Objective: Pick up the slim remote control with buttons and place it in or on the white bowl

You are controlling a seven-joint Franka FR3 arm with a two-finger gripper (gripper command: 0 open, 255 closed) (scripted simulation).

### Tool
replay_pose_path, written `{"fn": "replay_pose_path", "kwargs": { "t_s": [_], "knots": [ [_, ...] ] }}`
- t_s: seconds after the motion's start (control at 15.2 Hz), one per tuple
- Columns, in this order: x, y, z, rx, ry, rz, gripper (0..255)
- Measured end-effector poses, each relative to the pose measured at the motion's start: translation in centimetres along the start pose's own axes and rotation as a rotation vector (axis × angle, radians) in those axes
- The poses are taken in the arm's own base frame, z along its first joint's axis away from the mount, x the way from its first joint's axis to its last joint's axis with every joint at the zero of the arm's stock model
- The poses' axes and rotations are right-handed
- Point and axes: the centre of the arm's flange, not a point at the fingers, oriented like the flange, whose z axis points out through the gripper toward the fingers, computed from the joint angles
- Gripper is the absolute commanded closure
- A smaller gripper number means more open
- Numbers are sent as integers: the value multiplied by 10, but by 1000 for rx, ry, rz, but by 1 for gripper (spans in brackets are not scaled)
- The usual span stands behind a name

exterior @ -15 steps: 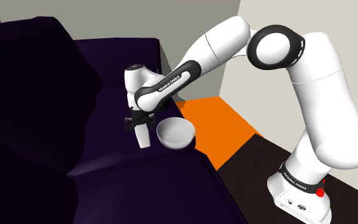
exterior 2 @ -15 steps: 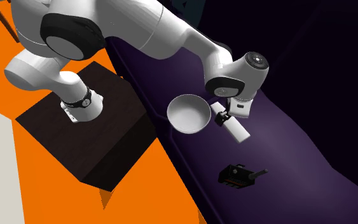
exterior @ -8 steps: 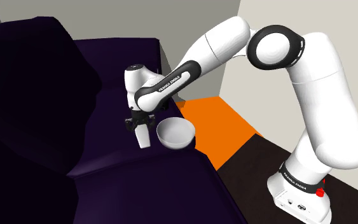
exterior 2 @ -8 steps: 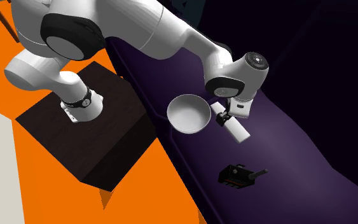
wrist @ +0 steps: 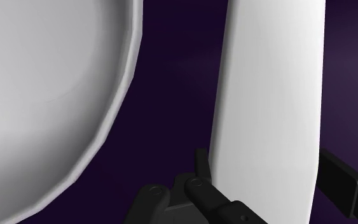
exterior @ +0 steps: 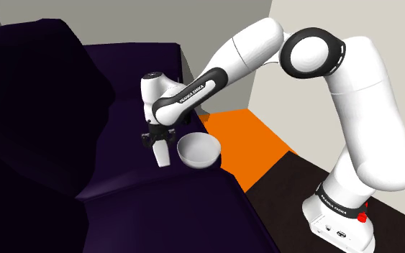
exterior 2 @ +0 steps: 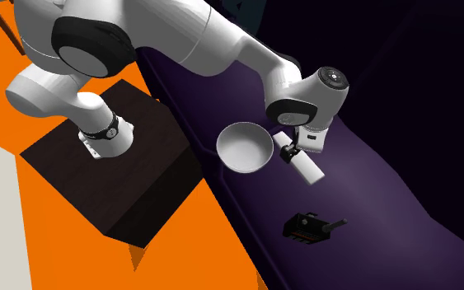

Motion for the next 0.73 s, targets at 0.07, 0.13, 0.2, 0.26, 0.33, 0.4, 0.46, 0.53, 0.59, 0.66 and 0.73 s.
{"fn": "replay_pose_path", "kwargs": {
  "t_s": [0.07,0.13,0.2,0.26,0.33,0.4,0.46,0.53,0.59,0.66,0.73],
  "knots": [
    [0,-1,-4,0,0,0,255],
    [0,-1,-9,0,0,0,255],
    [0,-1,-14,0,0,0,255],
    [0,0,-18,0,0,0,255],
    [0,0,-24,0,0,0,255],
    [0,0,-29,0,0,0,255],
    [0,0,-34,0,0,0,255],
    [0,1,-39,0,0,0,255],
    [0,-1,-45,0,0,0,255],
    [0,-1,-51,0,0,0,255],
    [0,0,-55,0,0,0,255]
  ]
}}
